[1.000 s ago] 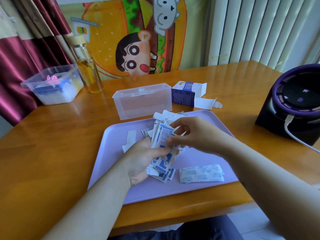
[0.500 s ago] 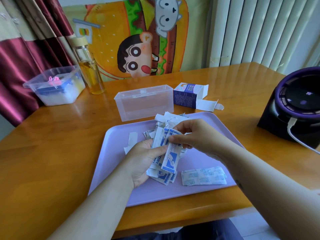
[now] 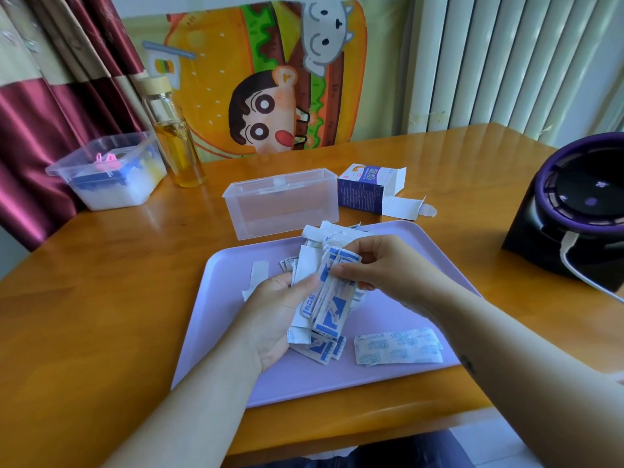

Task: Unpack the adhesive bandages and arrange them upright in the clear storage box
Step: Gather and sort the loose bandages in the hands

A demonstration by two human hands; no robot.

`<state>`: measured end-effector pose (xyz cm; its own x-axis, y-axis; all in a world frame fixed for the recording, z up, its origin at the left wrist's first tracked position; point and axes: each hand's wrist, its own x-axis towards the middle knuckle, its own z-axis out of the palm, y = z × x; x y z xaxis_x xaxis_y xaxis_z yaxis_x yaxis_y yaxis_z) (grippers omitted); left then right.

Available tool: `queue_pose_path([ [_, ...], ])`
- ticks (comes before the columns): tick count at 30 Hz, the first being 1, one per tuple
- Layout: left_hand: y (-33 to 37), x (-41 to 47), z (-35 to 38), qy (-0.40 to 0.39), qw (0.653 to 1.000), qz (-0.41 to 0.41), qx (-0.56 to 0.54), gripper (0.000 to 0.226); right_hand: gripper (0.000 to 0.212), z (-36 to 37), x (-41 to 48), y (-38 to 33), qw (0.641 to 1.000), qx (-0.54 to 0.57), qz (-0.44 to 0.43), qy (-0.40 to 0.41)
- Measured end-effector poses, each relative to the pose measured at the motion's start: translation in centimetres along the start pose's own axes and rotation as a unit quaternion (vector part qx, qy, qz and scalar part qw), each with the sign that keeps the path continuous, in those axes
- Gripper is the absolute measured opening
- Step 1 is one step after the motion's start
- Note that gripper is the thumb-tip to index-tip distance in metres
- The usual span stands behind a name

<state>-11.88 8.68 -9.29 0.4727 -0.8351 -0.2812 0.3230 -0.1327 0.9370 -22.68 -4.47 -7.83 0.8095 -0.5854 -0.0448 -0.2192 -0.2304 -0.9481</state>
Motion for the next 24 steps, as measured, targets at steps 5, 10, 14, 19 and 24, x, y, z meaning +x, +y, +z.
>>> queue_pose_path([
  [5,0.5,-0.4,-0.6,-0.002,1.000,0.011,0.020,0.028,0.007,-1.0,0.0,0.0,0.996,0.085,0.017,-0.023],
  [10,0.7,-0.5,-0.7,-0.007,0.994,0.036,0.099,0.035,0.012,-0.5,0.1,-0.3,0.986,0.122,0.021,-0.109],
  [14,0.9,-0.5,-0.6,-0.015,1.000,-0.009,-0.016,0.032,0.013,0.2,-0.1,-1.2,0.998,-0.003,-0.070,0.003],
  [19,1.4,-0.1,-1.8,0.039,0.966,-0.040,-0.253,0.035,0.004,-0.4,-1.0,-2.2,0.911,-0.126,-0.340,0.195],
  [24,2.1,-0.4,-1.1,0.004,0.970,-0.048,-0.238,0.044,0.014,1.2,-1.2,0.0,0.827,-0.302,-0.466,0.091],
])
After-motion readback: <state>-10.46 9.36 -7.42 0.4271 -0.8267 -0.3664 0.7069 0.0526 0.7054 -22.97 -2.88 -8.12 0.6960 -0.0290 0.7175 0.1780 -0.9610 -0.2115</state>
